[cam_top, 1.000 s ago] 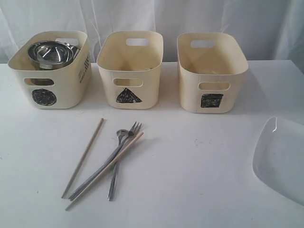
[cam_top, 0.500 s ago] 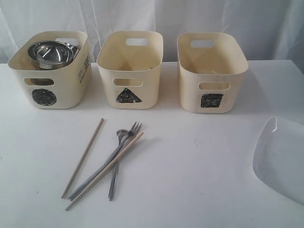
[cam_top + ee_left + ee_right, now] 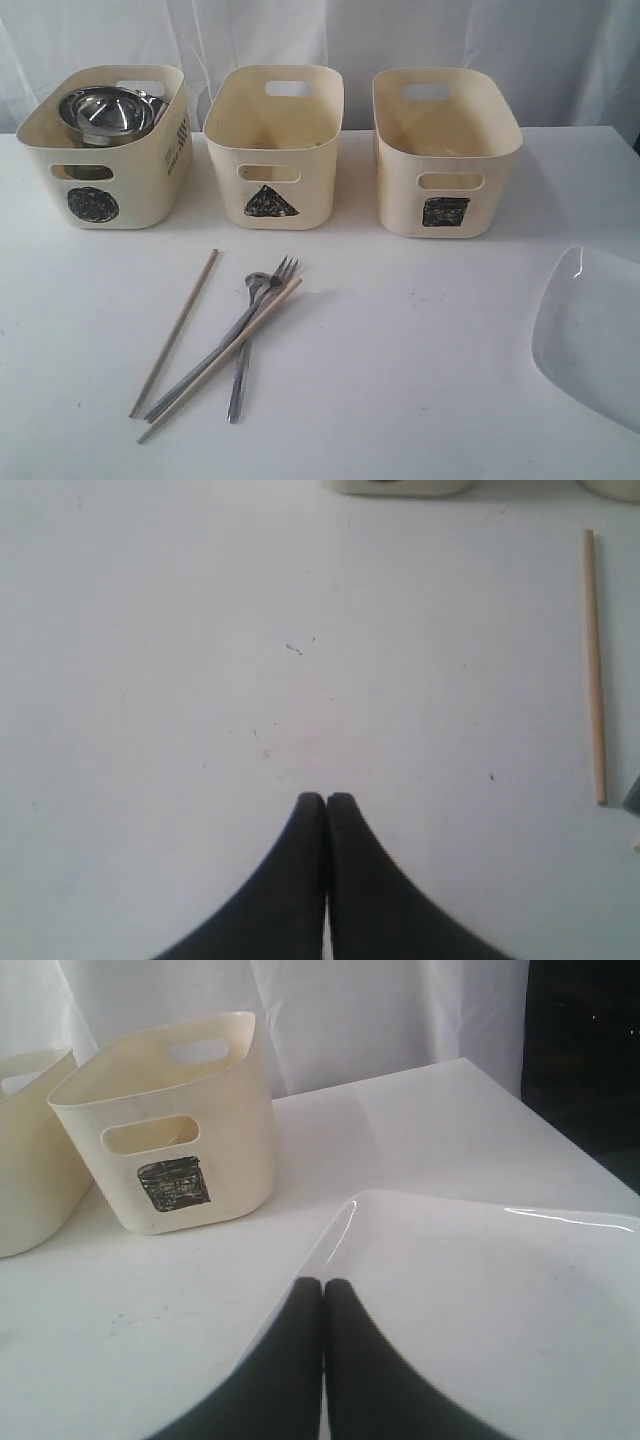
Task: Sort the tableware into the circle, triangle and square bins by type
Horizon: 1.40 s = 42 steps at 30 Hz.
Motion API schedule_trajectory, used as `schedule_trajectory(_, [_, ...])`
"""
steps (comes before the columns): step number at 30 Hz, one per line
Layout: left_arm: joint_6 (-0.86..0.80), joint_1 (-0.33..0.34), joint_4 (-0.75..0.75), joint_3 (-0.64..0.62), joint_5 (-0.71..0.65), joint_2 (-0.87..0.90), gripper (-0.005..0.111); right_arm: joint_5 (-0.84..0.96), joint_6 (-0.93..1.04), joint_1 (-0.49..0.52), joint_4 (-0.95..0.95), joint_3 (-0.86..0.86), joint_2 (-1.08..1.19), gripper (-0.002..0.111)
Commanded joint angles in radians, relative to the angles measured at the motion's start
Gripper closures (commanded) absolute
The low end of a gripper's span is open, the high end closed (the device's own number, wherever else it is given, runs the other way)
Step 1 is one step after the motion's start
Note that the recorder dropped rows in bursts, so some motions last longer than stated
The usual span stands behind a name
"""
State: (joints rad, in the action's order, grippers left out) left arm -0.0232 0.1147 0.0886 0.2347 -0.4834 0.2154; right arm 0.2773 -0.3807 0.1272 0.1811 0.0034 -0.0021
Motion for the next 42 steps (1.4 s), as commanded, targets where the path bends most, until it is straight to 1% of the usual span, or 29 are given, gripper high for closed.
schedule_trajectory(1, [-0.008, 0.002, -0.001, -0.01, -0.006, -0.005, 0.107, -0.01, 0.003, -0.006, 0.003, -0.003, 0.002, 0.108])
schedule_trajectory(5, [-0.004, 0.002, -0.003, -0.058, 0.078, -0.007, 0.107, -0.01, 0.003, -0.006, 0.003, -0.003, 0.002, 0.108])
schedule_trajectory(9, [0.023, 0.002, 0.016, -0.183, 0.173, -0.032, 0.107, -0.01, 0.003, -0.006, 0.003, -0.003, 0.002, 0.108])
schedule_trajectory(11, [0.031, 0.002, 0.053, -0.235, 0.215, -0.059, 0.107, -0.01, 0.003, -0.006, 0.003, -0.003, 0.002, 0.108])
schedule_trajectory(13, [-0.012, 0.002, 0.054, -0.235, 0.244, -0.083, 0.107, -0.01, 0.003, -0.006, 0.003, -0.003, 0.002, 0.108])
schedule_trajectory(15, [-0.082, 0.002, 0.048, -0.235, 0.248, -0.102, 0.107, -0.01, 0.003, -0.006, 0.003, -0.003, 0.002, 0.108])
schedule_trajectory(18, [-0.142, 0.002, 0.038, -0.235, 0.25, -0.124, 0.107, -0.01, 0.003, -0.006, 0.003, -0.003, 0.002, 0.108])
schedule_trajectory(25, [-0.142, 0.002, 0.033, -0.235, 0.26, -0.158, 0.107, -0.01, 0.003, -0.006, 0.003, -0.003, 0.002, 0.108])
schedule_trajectory(30, [-0.142, 0.002, 0.033, -0.235, 0.28, -0.215, 0.107, -0.01, 0.003, -0.006, 0.003, -0.003, 0.002, 0.108])
schedule_trajectory(40, [-0.142, 0.0, 0.033, -0.235, 0.281, -0.215, 0.107, -0.013, 0.003, -0.006, 0.008, -0.003, 0.002, 0.108])
schedule_trajectory(42, [-0.142, 0.0, 0.033, -0.235, 0.281, -0.215, 0.107, -0.055, 0.003, -0.006, 0.008, -0.003, 0.002, 0.108])
